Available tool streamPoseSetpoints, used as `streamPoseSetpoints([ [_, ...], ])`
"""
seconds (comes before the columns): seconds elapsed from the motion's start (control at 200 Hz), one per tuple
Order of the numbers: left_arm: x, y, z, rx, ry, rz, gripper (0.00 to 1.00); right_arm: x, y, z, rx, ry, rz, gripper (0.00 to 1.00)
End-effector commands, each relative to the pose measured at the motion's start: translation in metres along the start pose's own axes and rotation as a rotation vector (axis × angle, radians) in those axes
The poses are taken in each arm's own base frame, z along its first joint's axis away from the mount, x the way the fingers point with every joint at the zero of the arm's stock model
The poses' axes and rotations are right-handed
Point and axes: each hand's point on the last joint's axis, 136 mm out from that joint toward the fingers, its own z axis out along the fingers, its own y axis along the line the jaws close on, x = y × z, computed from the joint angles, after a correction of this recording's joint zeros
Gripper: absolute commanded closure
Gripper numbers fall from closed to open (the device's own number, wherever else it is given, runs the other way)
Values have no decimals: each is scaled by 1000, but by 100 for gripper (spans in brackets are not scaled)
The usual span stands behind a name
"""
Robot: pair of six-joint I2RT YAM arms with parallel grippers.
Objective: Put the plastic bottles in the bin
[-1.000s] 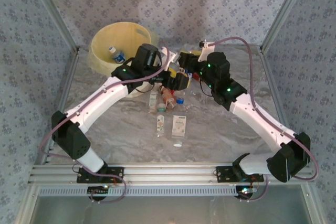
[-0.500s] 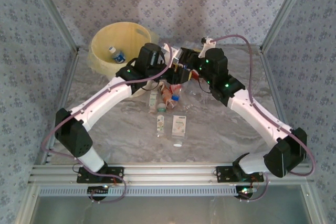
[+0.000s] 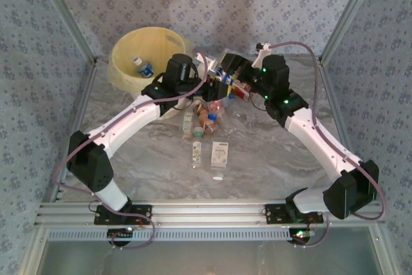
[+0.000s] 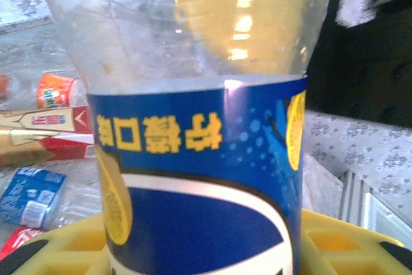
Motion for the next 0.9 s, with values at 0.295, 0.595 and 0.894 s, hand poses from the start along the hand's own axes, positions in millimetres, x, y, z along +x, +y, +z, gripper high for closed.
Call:
streamPoseSetpoints([
  [0.295, -61, -14, -73, -158, -226, 186, 56, -53, -24, -92, 103, -178, -110, 0],
  [0.595, -139, 2, -153, -505, -502, 362, 55, -35, -64, -111, 265, -173, -165, 0],
  [0.894, -181, 70, -205, -762, -673, 340, 55, -27, -72, -108, 273, -156, -167, 0],
])
